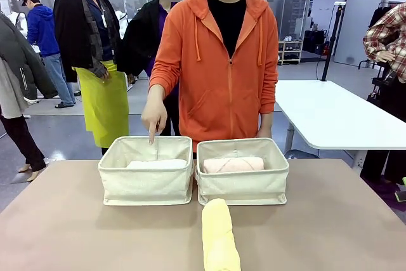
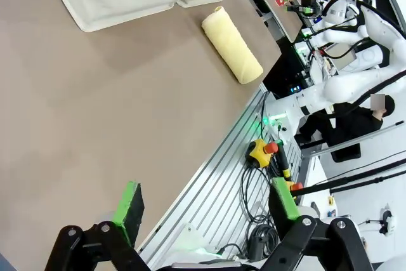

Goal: Divide the towels into two baskets.
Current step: Pick up one hotel-folded towel from the bottom of the table and place it in the Fabric basket indicated by the person.

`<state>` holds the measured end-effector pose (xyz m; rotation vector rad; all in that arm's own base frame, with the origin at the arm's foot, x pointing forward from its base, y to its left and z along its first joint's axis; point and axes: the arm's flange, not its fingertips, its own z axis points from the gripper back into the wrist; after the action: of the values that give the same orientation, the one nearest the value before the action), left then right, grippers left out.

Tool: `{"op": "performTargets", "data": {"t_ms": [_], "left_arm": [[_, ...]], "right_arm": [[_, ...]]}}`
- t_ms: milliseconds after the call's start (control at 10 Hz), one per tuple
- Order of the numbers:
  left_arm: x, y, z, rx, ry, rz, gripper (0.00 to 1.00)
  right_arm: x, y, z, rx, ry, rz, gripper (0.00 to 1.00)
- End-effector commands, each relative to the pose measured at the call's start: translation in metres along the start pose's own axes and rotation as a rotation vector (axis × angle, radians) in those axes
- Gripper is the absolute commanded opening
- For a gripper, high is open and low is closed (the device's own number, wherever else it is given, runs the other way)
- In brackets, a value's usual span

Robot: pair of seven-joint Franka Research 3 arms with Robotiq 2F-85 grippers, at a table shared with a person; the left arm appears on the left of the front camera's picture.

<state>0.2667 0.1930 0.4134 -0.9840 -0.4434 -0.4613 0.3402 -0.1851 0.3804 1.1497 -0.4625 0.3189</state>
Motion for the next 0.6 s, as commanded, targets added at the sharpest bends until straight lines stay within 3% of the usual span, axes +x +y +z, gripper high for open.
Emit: {"op": "performTargets", "data": {"t_ms": [0, 300, 500], "left_arm": [[0.001, -0.003, 0.003, 0.002, -0.006, -0.010, 1.00], [0.001, -0.003, 0.003, 0.002, -0.006, -0.010, 1.00], [0.001, -0.003, 0.003, 0.002, -0.006, -0.010, 1.00]], "right_arm": [[0.000, 0.004, 0.002, -0.003, 0.010, -0.009, 1.00], [0.000, 0.000, 0.000, 0.000, 0.000, 0.000, 1.00], [0.034, 0.027, -0.075, -0.057, 0.153, -0.039, 1.00]]}}
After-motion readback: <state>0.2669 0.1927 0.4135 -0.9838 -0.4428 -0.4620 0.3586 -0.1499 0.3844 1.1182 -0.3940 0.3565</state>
